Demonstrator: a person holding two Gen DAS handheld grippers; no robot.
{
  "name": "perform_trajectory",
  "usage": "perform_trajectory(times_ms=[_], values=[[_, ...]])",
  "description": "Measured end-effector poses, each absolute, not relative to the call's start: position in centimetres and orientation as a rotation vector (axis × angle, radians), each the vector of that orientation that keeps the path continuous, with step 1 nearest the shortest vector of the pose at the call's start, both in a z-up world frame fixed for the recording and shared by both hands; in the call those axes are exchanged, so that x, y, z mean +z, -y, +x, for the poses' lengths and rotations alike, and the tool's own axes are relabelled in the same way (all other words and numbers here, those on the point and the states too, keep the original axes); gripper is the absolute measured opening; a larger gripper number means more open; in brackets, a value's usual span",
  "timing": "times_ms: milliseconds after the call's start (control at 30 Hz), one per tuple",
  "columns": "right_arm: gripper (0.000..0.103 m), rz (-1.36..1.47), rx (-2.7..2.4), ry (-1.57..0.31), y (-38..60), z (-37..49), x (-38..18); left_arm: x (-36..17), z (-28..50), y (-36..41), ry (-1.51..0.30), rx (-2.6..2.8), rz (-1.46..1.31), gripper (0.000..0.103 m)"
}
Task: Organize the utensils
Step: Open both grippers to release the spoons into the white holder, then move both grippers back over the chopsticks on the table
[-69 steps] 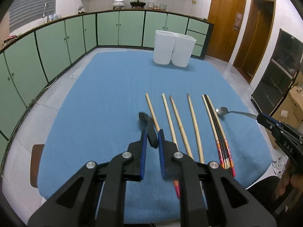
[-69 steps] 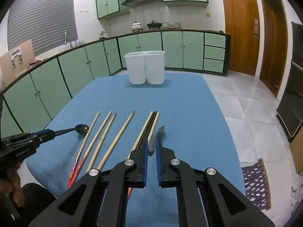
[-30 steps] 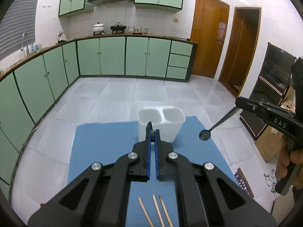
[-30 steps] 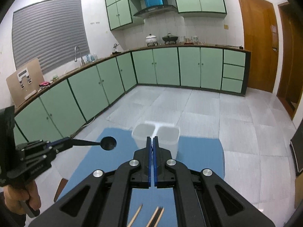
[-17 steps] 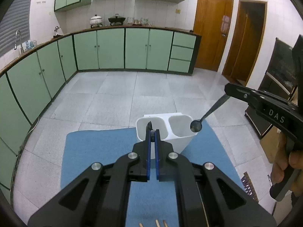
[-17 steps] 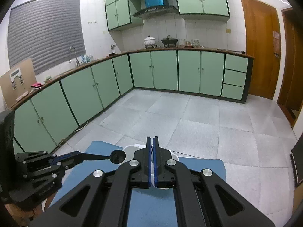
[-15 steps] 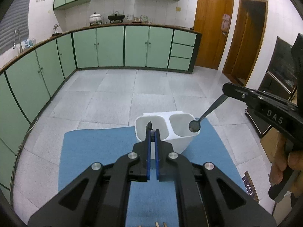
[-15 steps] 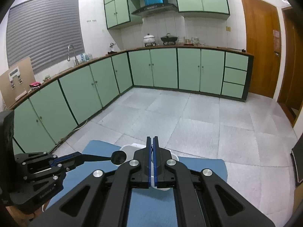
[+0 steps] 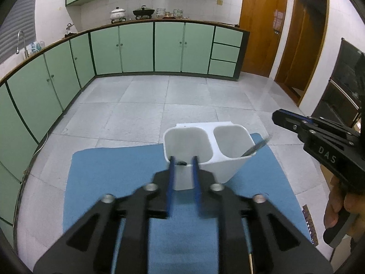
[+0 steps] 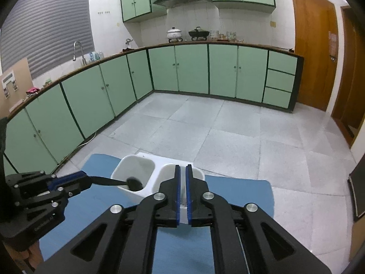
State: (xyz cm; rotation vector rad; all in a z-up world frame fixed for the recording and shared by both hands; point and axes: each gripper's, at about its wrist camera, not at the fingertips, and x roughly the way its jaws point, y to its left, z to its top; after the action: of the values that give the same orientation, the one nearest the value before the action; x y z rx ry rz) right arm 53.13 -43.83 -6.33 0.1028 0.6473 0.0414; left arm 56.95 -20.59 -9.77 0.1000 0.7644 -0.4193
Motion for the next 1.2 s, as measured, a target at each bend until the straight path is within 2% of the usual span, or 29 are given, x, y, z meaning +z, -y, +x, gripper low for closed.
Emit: perform_trajectory(times_ms=[33,267,467,567,633,733,833,900,1033,1200], values=[[0.012,0.102,0.038,-0.643,43.9,53.0,-6.1,-9.4,56.8,20.5,-0.756,-0.414,0.098,0.032],[0.012,0.083,0.033,-0.600,43.3,50.5,-4.0,-7.0,54.9,19.6,-0.713,-0.411,0.089,0.036],[0.016,0.082,0.035,-0.555,42.4,46.4,-1.8,-4.5,51.4,17.8,-0.667,-0.402,0.075,0.050],[0.031,0.062,0.018,-0.517,41.6,43.3,-1.0,-3.2,48.7,16.5,-0.636,-0.383,0.076,0.059],[0.043,0.056,0.003,-0.498,41.1,41.1,-0.8,-2.5,46.8,15.8,-0.617,-0.369,0.084,0.073],[0.054,0.034,-0.017,-0.471,40.0,37.1,-0.7,-1.3,42.8,14.6,-0.574,-0.346,0.080,0.089],[0.073,0.024,-0.045,-0.440,39.0,32.8,-0.9,-0.9,39.1,13.7,-0.560,-0.340,0.074,0.092],[0.079,0.026,-0.054,-0.429,38.6,30.3,-1.2,-1.1,37.0,13.3,-0.567,-0.342,0.068,0.094],[0.084,0.041,-0.069,-0.416,37.6,24.4,-2.7,-2.2,32.9,12.3,-0.573,-0.339,0.060,0.096],[0.084,0.043,-0.086,-0.434,36.6,18.9,-5.7,-6.6,26.6,10.5,-0.580,-0.324,0.056,0.096]])
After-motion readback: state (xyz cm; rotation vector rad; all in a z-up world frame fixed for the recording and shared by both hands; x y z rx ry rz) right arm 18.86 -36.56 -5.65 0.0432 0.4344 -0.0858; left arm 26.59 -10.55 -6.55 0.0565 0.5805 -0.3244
